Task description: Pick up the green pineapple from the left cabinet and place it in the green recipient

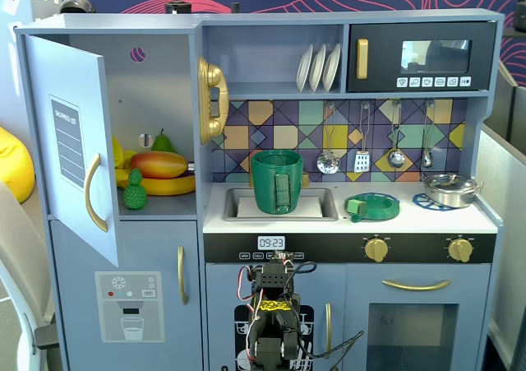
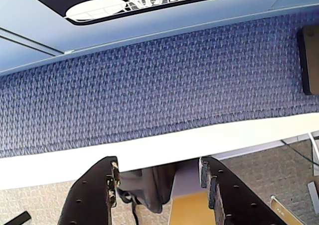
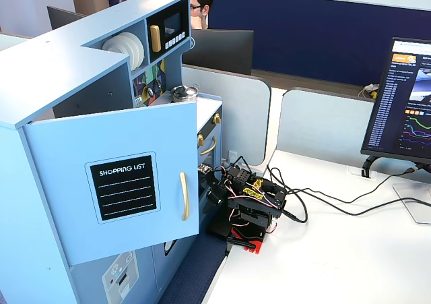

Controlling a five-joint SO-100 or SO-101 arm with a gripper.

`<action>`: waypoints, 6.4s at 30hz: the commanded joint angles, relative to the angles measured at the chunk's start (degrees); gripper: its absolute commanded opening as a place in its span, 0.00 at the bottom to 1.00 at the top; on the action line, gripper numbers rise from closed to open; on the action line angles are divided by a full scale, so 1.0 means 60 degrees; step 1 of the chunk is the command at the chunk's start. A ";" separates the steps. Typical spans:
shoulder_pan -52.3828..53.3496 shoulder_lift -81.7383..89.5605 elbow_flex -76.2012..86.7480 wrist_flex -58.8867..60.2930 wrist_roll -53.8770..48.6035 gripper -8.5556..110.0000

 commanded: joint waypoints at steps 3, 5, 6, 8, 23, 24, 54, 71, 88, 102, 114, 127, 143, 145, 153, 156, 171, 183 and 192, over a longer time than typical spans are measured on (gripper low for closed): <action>0.0586 -0.0059 -0.0044 0.1787 -0.0381 0.07; 0.0586 -0.0059 -0.0044 0.1787 -0.0410 0.07; 0.0586 -0.0059 -0.0044 0.1787 -0.0410 0.07; 0.0586 -0.0059 -0.0044 0.1787 -0.0410 0.07; -0.4937 -0.1538 -0.0894 -0.7808 -0.1274 0.07; -0.5347 -0.1802 -0.1113 -0.8730 -0.1274 0.07; -0.7471 -0.9639 -0.8804 -1.4063 -0.0542 0.45; -0.7456 -1.2847 -1.1001 -1.5205 -0.0952 0.48; -0.7720 -1.4619 -1.2993 -1.5190 -0.1128 0.46; -0.7617 -1.6494 -1.4692 -1.5190 -0.1260 0.44; -0.7646 -1.6831 -1.5703 -1.3799 -0.2388 0.07; -0.7529 -0.9727 -1.2231 -1.0122 -0.6094 0.07; -0.3164 -0.6621 -1.3184 -0.6753 -0.6475 0.07; -0.2490 -0.6987 -1.3652 -0.6650 -0.5933 0.07; -0.0117 -1.0269 -1.5425 -0.9214 -0.3120 0.07; 0.0469 -1.1953 -1.6406 -1.0298 -0.2300 0.07; 0.0161 -1.4253 -1.7783 -1.0825 -0.1348 0.07; 0.0029 -1.4238 -1.7593 -1.0576 -0.1553 0.13; 0.0088 -1.3945 -1.7505 -1.0356 0.0190 0.53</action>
